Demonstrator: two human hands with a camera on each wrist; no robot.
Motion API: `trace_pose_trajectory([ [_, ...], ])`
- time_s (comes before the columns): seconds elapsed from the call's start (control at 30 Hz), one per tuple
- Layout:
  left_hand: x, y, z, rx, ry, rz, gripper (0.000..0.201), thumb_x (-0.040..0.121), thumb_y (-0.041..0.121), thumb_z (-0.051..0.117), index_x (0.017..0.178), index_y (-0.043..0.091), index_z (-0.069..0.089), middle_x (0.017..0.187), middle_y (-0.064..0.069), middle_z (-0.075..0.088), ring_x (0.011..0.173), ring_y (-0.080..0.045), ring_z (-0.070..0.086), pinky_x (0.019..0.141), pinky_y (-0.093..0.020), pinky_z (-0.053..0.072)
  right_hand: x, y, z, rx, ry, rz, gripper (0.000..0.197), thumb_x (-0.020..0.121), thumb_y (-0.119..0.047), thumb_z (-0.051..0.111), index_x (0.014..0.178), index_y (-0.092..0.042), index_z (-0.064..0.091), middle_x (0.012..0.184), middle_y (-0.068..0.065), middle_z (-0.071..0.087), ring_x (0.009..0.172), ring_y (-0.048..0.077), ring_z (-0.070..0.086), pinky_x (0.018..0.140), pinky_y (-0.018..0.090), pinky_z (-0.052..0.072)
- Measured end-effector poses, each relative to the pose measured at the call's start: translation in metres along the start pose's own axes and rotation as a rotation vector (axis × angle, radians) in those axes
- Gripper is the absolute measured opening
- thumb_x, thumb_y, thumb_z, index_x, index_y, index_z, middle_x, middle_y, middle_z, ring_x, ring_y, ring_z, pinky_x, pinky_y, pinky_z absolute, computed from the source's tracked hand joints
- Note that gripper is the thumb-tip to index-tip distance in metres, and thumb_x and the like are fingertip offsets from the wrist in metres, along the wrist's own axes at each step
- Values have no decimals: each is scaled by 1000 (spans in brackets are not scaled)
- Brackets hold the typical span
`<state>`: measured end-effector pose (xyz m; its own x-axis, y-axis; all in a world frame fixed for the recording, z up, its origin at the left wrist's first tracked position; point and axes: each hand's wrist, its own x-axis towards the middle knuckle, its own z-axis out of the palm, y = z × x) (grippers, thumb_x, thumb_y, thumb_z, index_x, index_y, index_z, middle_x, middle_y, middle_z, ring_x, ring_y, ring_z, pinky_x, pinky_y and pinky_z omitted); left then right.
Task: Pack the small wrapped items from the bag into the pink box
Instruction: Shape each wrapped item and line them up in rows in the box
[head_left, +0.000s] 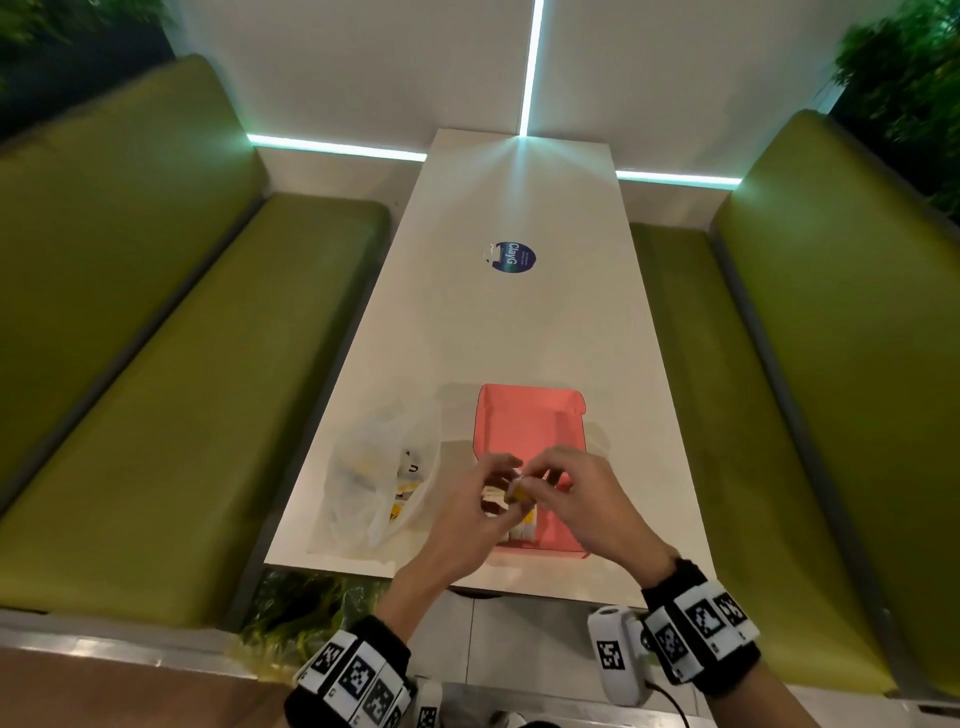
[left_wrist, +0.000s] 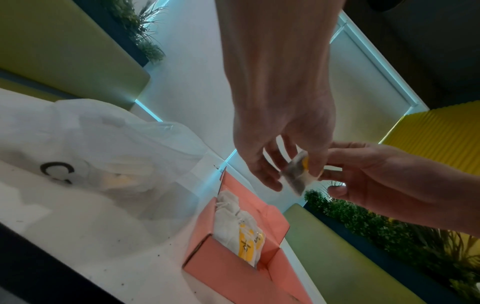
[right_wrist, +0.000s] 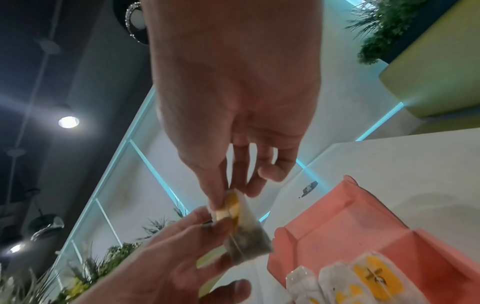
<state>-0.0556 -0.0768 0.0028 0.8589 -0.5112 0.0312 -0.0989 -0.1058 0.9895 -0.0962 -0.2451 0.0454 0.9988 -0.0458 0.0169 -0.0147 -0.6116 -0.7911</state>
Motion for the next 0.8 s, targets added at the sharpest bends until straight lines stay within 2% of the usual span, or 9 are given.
trace_pose_trajectory([
  [0.1,4,-6,-4,118,-42,61,27,88,34,70,113,25,65,112,11,64,106,-12,61,85,-25,52,1,2,-1,-28,-34,-10,8,90,-22,69,86,-27,73,85,-12,68,83,6,62,76,23,48],
  [0.27,5,-8,-3,114,-50,50,7,95,16,67,99,14,72,94,0,70,89,-10,67,76,-24,53,-1,-1,-2,-57,-36,-2,8,90,-25,69,85,-29,72,86,-14,64,83,6,58,73,18,45],
  [0.33,2,-7,-2,78,-57,17,5,95,15,65,96,16,71,89,2,73,86,-9,70,77,-31,56,-2,-3,-2,-70,-26,-4,8,91,-24,68,85,-28,71,86,-15,63,83,6,58,72,16,44],
  [0.4,0,-3,0,50,-58,9,7,96,13,64,95,17,69,84,6,73,83,-5,69,73,-27,55,-2,-5,-3,-58,-14,-12,8,91,-22,68,85,-26,71,87,-15,63,82,5,58,71,14,44],
  [0.5,-2,2,0,4,-65,16,12,96,12,63,93,23,68,85,5,74,83,-4,69,69,-17,50,-2,-8,-6,-50,6,-25,10,92,-19,67,85,-25,70,87,-12,62,82,8,58,71,14,43],
  [0.57,-1,3,0,5,-60,12,11,97,14,63,93,23,69,86,2,75,85,-8,70,68,-21,51,-2,-11,-6,-54,26,-26,8,92,-19,67,88,-26,69,89,-12,62,83,8,58,71,14,44],
  [0.63,1,1,1,-5,-32,7,7,96,14,63,93,15,70,85,1,74,82,-6,68,66,-22,50,-5,-12,-5,-43,84,-3,7,91,-23,68,96,-28,67,94,-13,60,82,8,57,70,13,45],
  [0.7,2,0,1,-12,5,20,7,95,12,64,94,9,69,83,1,72,78,-3,66,64,-21,48,-9,-10,-3,-4,136,50,17,90,-28,70,106,-31,64,98,-14,58,81,7,57,69,14,48],
  [0.8,2,-4,1,-1,33,27,5,94,10,65,94,10,69,83,2,70,78,-5,65,65,-21,49,-14,-7,5,47,100,155,20,91,-27,69,109,-30,62,97,-12,62,82,4,60,70,18,53],
])
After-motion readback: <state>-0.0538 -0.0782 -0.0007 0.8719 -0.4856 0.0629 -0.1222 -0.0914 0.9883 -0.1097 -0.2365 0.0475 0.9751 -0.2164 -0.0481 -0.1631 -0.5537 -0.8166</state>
